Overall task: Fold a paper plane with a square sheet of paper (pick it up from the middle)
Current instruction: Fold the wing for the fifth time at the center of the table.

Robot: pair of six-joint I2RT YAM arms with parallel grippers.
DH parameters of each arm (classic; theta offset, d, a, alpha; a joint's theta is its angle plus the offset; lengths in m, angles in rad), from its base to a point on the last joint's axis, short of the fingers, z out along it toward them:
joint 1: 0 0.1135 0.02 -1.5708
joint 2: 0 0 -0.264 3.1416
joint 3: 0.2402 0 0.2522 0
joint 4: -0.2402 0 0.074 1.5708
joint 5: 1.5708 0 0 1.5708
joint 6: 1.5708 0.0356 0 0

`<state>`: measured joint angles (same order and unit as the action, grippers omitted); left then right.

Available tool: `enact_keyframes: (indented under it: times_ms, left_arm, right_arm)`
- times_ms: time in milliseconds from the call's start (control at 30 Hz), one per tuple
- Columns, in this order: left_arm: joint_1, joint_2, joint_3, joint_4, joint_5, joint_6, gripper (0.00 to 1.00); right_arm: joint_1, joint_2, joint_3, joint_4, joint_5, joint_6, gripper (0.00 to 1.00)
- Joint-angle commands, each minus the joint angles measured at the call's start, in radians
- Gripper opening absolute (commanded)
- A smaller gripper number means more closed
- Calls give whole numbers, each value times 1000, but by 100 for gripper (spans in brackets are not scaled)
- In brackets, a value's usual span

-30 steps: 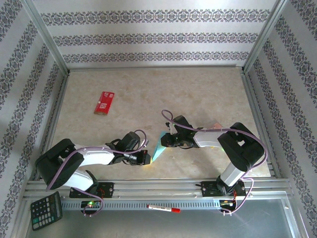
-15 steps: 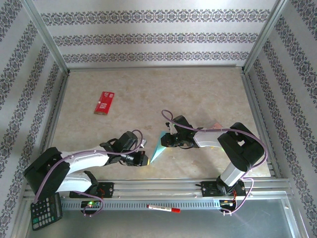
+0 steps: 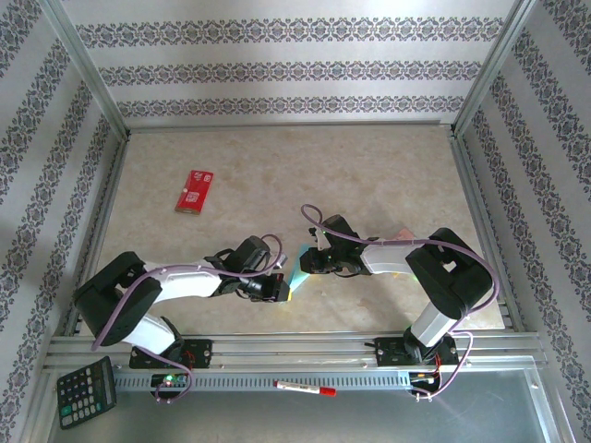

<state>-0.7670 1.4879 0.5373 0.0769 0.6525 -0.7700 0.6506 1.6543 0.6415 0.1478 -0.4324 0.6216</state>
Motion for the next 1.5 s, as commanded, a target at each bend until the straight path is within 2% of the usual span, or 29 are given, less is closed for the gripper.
enact_keyframes:
  times_ms: [0,333,1000,1300,1467]
  left_arm:
    - [27,27,12,35,15,17,0]
    - [47,72,-2,64,37,24,0]
    - [48,76,-81,-21,-28,14,0]
    - [49,119,-145,23,-7,-55,0]
    - [49,121,-151,23,-15,-60,0]
  right_arm:
    - [-3,49,-27,-86,64,-11,14]
    - [-3,48,-28,-88,66,-9,14]
    - [-5,36,22,-111,50,-13,16]
    - [-8,-81,88,-214,35,-40,21]
    - [1,-178,59,-214,12,0,22]
